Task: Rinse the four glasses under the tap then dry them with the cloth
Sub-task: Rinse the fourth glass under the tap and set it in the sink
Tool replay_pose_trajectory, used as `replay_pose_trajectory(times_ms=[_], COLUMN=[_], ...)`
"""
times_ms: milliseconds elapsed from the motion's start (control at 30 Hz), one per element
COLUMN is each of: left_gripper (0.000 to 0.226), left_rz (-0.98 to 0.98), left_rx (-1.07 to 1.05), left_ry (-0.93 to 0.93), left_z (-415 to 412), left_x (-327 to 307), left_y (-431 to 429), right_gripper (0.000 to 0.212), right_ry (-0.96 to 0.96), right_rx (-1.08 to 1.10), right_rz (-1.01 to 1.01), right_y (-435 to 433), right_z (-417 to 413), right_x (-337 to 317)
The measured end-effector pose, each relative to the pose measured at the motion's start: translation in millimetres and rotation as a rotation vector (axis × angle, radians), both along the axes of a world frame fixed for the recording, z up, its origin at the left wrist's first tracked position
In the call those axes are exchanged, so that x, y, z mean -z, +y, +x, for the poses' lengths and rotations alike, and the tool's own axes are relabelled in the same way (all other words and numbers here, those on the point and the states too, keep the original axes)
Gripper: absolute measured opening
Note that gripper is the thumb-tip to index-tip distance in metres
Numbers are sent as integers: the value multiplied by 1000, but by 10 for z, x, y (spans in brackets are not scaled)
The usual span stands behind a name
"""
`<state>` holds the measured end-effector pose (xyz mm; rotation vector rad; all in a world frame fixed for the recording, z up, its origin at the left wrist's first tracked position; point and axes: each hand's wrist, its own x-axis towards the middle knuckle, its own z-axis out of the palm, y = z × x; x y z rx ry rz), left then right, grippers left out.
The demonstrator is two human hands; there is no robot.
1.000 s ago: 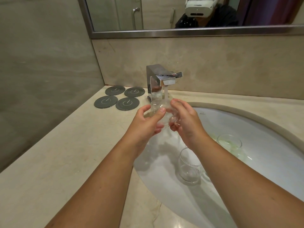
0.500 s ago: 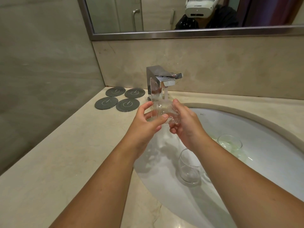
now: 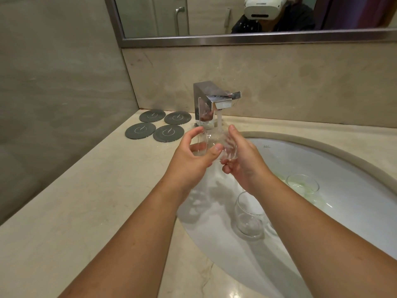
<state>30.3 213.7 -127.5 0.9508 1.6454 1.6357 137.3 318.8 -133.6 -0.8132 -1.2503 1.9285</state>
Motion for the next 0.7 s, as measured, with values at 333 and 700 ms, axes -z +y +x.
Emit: replay_pose_trajectory(times_ms=[333,700], left_gripper=[80,116], left_rz=[-20,-147], left_rx=[68,-3], left_ry=[-51,-73], left_z=[39,69], left_x=[-27,-49], left_y=[-3,-6], right_gripper=[39,42], right_ry=[36,-41], right_rx=[114,293], right_rz=[55,227], right_y=[12,-9], right_z=[15,54], right_x=[24,6])
